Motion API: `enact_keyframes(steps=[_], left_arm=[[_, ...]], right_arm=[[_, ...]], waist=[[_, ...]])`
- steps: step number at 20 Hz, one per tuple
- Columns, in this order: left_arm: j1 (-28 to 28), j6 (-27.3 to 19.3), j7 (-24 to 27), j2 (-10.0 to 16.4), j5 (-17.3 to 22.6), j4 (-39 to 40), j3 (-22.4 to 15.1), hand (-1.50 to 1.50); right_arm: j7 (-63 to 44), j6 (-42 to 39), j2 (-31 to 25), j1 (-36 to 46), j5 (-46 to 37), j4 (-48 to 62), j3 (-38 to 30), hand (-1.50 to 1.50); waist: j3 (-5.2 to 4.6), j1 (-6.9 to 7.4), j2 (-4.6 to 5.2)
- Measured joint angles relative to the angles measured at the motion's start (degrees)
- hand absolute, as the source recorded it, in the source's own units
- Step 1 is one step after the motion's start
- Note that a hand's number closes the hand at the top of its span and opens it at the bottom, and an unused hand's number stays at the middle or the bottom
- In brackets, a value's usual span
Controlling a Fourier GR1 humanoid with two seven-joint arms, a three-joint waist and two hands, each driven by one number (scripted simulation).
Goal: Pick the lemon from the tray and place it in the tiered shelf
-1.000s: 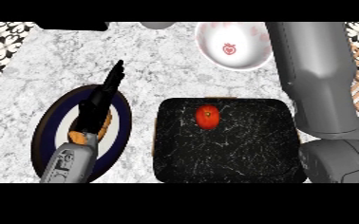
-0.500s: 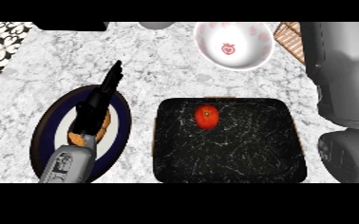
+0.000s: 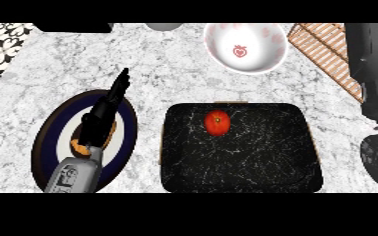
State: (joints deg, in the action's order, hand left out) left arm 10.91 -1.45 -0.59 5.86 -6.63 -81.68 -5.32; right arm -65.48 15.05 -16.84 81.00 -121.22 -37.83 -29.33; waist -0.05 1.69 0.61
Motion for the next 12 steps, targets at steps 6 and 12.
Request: enact_keyframes(steps=[6,12], left_arm=[[-0.37,0.23,-0.27,-0.04,0.09,-0.58,0.24,0.00],[0.91,-0.03,-1.01,-0.28,-0.24,-0.26,0.50,0.00]], right_arm=[[2.54,1.90,-3.94,-2.11,-1.17,4.47,-0.73,1.50],[4.42,7.73,-5.82,-4.67,0.02,4.18,-2.28,1.50]], waist=[[0.03,0.06,0.05],[0.12,0.08,0.15]])
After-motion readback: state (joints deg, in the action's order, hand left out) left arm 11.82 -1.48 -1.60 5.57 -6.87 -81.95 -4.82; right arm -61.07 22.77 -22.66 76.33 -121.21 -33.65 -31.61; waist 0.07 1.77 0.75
